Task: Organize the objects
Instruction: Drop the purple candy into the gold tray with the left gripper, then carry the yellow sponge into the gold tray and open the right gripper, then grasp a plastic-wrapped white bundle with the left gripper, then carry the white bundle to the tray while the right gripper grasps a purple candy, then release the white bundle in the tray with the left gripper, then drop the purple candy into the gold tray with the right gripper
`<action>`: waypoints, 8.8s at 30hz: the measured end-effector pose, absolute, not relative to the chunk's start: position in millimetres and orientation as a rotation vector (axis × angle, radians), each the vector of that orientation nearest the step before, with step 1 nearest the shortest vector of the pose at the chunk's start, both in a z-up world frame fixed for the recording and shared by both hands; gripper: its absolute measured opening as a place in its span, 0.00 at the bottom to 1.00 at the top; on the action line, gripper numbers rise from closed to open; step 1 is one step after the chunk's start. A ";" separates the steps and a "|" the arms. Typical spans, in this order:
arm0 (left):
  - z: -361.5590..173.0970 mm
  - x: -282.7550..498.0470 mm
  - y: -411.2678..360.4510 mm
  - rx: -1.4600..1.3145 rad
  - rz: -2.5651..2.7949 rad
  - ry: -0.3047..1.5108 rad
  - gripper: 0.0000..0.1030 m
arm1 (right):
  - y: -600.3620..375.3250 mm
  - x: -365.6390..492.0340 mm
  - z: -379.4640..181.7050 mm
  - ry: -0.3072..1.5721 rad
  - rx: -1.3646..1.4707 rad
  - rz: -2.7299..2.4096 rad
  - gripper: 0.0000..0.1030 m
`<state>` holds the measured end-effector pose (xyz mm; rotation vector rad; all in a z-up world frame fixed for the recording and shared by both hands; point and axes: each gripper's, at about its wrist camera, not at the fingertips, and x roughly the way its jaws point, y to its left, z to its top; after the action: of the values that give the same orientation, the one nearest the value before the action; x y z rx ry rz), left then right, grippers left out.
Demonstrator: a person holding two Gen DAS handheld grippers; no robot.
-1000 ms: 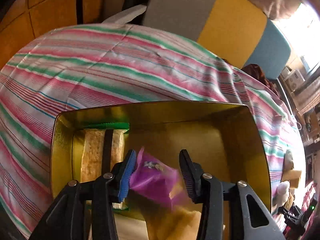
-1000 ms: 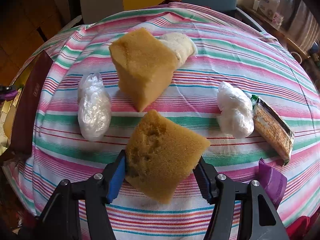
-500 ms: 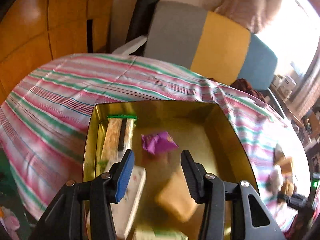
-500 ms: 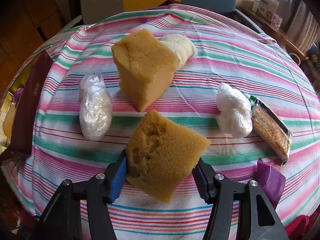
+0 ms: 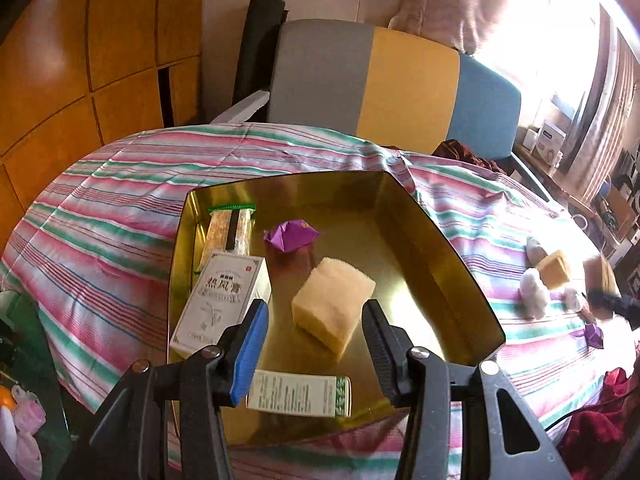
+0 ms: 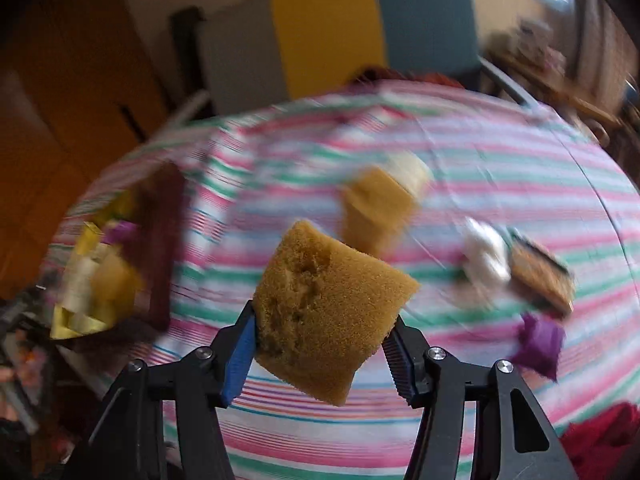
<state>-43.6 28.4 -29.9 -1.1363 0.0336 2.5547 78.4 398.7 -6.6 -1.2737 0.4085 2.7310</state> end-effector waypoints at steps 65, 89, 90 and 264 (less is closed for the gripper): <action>-30.3 -6.0 59.7 -1.169 2.378 0.083 0.48 | 414.3 53.4 -4.7 0.471 -1.156 2.680 0.99; -31.1 3.8 247.7 -1.146 2.005 0.302 0.48 | 590.3 183.2 -24.0 1.151 -0.590 2.210 1.00; -33.2 2.8 254.9 -1.153 1.996 0.301 0.48 | 588.6 182.1 -24.8 1.152 -0.598 2.215 1.00; -28.9 -17.8 -8.6 -1.149 2.619 0.018 0.48 | 187.1 -47.6 -32.5 0.064 -1.601 3.013 0.67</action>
<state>-17.8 -8.6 -28.9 -1.1488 0.0178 2.6187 -47.6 187.1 -32.5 -1.6013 0.0645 3.0129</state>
